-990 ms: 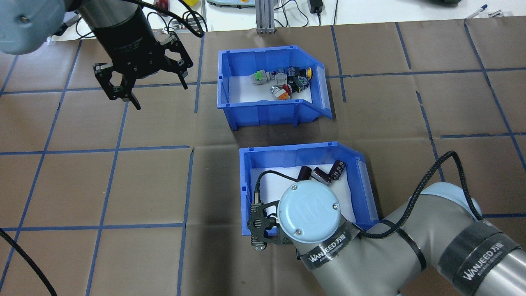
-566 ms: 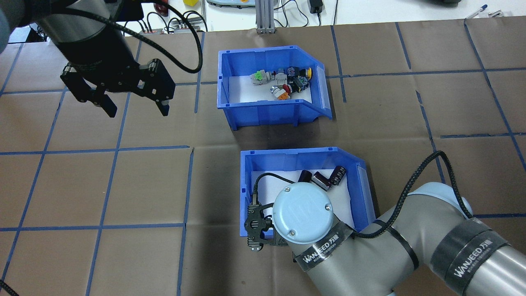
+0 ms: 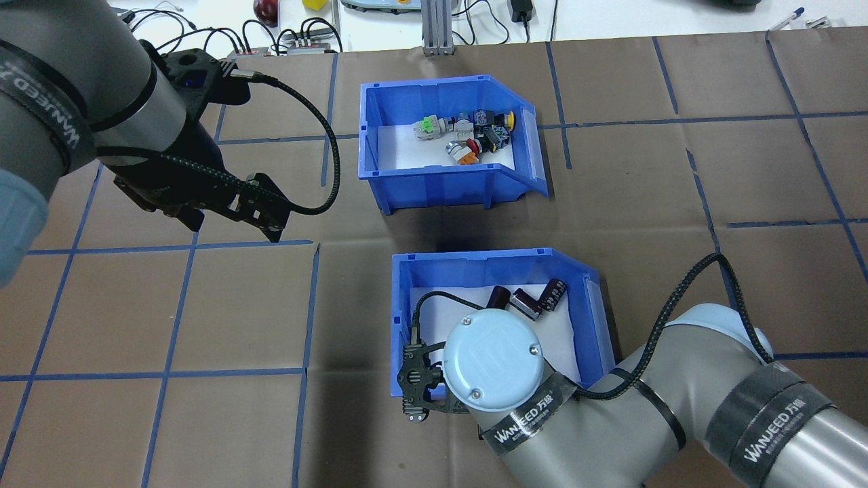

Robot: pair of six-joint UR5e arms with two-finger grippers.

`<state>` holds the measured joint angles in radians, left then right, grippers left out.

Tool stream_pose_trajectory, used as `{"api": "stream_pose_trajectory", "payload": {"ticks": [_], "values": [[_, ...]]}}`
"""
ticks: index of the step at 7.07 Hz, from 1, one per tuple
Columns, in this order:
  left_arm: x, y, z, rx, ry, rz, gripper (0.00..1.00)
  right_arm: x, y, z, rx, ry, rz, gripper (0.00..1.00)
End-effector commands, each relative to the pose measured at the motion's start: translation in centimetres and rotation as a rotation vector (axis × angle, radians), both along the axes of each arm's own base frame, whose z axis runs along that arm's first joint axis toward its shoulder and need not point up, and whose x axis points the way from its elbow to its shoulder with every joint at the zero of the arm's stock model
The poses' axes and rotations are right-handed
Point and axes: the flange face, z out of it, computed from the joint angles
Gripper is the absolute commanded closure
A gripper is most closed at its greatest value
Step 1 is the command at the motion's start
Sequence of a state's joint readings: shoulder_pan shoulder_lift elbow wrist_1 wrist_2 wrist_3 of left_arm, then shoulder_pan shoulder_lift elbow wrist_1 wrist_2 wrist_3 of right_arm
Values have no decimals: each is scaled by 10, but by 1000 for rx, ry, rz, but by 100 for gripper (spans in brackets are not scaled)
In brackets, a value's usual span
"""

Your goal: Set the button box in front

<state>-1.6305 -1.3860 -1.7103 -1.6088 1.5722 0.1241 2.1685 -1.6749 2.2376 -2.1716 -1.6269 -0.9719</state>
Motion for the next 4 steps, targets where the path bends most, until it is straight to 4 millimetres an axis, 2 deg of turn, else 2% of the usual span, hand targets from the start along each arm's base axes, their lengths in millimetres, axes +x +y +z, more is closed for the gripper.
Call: {"api": "stream_pose_trajectory", "payload": {"ticks": [1, 3, 4], "values": [[3, -5, -4, -10, -16, 12, 0, -1, -1, 8, -17, 0, -4, 0], [9, -8, -5, -11, -84, 25, 0, 7, -18, 46, 6, 20, -10, 0], [9, -8, -6, -11, -79, 28, 0, 8, -34, 74, 29, 35, -29, 0]]}}
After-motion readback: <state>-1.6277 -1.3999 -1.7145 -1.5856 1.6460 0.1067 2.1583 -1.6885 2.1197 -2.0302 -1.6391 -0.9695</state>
